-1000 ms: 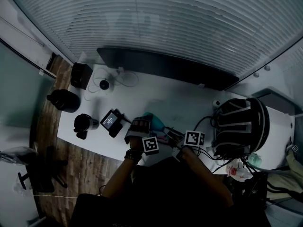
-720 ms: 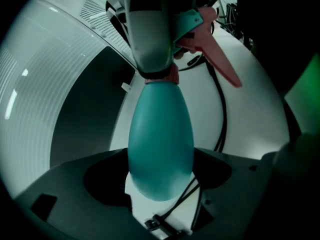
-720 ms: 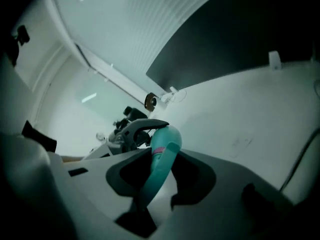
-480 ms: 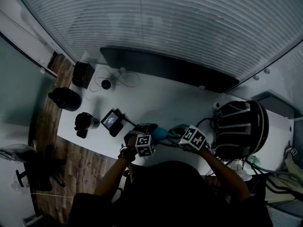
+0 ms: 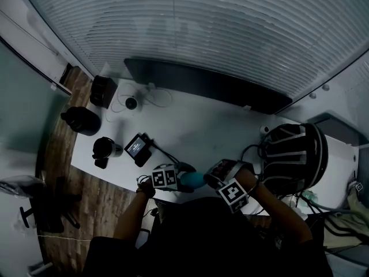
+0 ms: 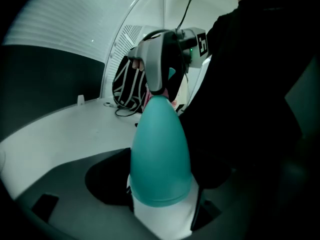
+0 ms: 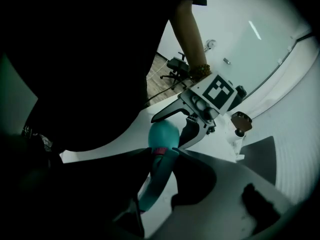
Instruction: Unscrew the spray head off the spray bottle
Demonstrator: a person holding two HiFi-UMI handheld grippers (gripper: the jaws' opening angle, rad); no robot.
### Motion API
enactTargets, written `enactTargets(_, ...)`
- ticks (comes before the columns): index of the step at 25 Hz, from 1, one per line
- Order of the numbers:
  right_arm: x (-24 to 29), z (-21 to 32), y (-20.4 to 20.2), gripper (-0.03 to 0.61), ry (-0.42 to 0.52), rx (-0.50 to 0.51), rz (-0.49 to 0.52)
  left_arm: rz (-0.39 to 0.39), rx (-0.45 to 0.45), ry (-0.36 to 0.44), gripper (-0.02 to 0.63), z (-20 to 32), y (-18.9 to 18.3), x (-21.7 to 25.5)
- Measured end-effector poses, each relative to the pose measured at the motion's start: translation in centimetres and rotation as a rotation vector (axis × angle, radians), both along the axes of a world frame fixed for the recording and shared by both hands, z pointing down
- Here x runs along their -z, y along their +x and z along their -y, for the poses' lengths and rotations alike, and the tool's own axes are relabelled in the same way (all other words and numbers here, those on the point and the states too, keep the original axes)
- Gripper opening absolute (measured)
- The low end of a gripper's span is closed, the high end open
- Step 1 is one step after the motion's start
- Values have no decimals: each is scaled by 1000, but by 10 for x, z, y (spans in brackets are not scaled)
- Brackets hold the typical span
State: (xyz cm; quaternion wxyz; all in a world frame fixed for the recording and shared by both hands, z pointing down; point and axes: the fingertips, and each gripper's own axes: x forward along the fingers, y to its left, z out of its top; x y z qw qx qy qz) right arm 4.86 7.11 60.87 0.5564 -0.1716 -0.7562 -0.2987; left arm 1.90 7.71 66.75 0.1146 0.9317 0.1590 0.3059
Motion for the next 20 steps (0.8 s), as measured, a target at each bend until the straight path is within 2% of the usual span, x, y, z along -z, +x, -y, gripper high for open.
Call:
enactTargets(5,-6,22,-2,130,79,-85,50,48,167,187,364,30,7,-10)
enactTargets(8,2,39,-2,130,132,-142,89,45,272,250,358,47,8,-12)
enactTargets(12,28,64,-3,130,232,-239,185,12,440,249,356,70,4,-20)
enactTargets(14,54,81,-2,130,236,-381,314,-36,568,225,356,89,-2,-16)
enactTargets(15,67,91,1,130,202,-497,408,-72,636,211,356,100,-5,-11)
enactTargets(16,77,100,5,130,128,-638,518,-127,701,187,356,110,-8,-4)
enactTargets(18,87,111,13,130,-145,-931,759,-310,818,81,356,123,-13,16)
enactTargets(20,83,113,14,130,-428,-1110,930,-546,909,-70,357,129,-15,49)
